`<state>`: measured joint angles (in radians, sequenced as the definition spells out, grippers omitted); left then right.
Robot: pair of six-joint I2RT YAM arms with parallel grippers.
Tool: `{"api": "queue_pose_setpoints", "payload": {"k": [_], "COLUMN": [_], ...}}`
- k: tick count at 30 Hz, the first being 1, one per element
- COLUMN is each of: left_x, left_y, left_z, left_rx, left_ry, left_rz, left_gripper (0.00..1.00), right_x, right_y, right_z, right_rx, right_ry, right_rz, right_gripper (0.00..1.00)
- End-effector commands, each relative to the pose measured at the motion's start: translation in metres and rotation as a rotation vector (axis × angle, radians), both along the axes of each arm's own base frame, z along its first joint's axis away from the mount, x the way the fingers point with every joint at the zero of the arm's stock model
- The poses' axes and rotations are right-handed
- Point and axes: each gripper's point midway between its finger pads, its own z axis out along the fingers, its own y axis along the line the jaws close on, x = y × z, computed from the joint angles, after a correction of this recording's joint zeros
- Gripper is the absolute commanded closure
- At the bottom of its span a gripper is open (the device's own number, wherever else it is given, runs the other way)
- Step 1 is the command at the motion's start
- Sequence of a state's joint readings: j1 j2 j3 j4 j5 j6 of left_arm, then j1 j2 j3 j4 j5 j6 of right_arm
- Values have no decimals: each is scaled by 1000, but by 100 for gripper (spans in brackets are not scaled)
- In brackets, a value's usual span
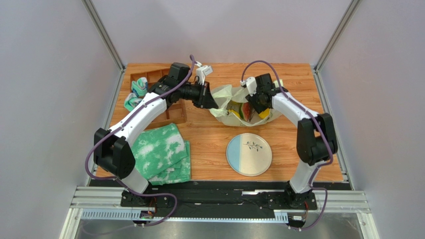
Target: Take the fake fruits out of the plastic bag
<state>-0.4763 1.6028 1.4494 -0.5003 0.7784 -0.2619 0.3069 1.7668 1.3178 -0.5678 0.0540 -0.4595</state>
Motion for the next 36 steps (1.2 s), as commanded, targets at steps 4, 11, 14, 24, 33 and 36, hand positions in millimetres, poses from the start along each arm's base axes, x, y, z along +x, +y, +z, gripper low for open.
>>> {"api": "queue_pose_setpoints", "payload": {"k": [4,11,14,24,33,36], "left_x": [0,3,1,17,32,30], "left_y": [-5,-7,-7,-19,-26,-21], "left_z": [-2,0,0,9,34,28], "left_rx": [-8,-1,8,0,-44,-27], "left_ry": [-13,-36,-49,-90,-107,-115], "left_rz": [-37,-44,-48,-33,-33,-17], "left_gripper": [100,100,100,100,100,100], "right_x": [29,41,42,-35,-169,-208], "right_y": [-19,-38,-39,45,85,81], "right_z": [-32,-56,-54,131,169,138], "right_rx": [-28,-110,-126,404,505,384], "right_ry": [107,125,118,-73,-37,-20], "right_rz": [-54,-70,-59,254,576,710], "right_gripper": [23,26,52,76,78,78]}}
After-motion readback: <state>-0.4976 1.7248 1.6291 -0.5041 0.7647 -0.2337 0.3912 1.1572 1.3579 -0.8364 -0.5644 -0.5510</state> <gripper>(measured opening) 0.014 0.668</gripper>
